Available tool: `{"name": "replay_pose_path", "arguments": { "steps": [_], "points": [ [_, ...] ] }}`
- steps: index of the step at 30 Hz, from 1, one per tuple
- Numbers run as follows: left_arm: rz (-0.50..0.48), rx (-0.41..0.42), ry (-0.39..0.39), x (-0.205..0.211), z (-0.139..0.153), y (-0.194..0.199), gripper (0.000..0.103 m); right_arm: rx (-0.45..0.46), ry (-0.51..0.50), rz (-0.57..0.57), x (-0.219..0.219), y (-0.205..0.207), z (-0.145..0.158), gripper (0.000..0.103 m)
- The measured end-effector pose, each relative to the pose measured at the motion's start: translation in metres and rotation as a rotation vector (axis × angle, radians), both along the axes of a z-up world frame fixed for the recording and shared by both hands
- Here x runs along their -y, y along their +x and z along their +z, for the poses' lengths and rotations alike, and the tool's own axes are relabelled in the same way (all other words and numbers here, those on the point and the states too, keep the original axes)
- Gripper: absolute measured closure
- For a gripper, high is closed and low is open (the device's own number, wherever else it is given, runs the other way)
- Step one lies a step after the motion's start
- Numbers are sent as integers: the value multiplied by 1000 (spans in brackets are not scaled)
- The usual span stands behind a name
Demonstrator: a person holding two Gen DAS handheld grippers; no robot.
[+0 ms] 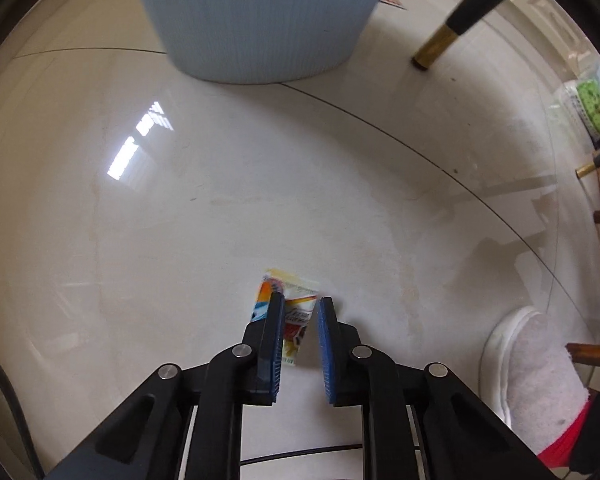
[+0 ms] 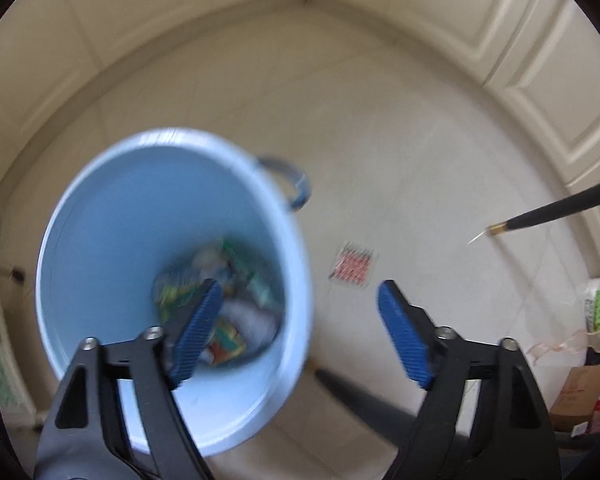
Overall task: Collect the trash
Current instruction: 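Lower the left gripper onto the small packet on the floor while the right grips the bucket rim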
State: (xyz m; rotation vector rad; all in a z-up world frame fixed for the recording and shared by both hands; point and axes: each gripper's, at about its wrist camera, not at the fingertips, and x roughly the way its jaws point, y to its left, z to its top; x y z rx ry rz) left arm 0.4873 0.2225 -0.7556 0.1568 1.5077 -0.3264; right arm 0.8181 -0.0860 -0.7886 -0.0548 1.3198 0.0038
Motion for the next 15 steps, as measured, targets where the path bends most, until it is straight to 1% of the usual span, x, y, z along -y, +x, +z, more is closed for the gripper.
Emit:
{"name": "replay_pose_path", "arguments": {
  "steps": [2,4,5,6,7,8,10,12,13,15],
  "points": [
    [-10,-1,3,7,-9,3,102,-59,52,-13,5,2,-10,27],
    [2,-12,-12,5,-5,-2,103,-113,54,5,4,2,-24,36],
    [11,-18,-18,3,-5,-3,103,-137,68,7,4,2,-31,46],
    [19,-27,-27,-6,-3,-3,103,-165,87,8,5,3,-38,54],
    [34,-30,-34,-10,-2,-4,103,-190,106,5,6,3,-44,68],
    [55,-46,-52,-26,15,-1,103,-198,108,8,5,2,-46,76],
    [107,-47,-77,-38,18,0,103,-194,103,22,6,2,-44,79],
    [149,-45,-112,-48,26,1,103,-202,134,3,15,3,-43,87],
    [169,-44,-127,-56,33,2,103,-208,156,-2,17,3,-43,86],
    [205,-29,-147,-62,37,4,103,-207,160,17,14,3,-40,86]
  ]
}}
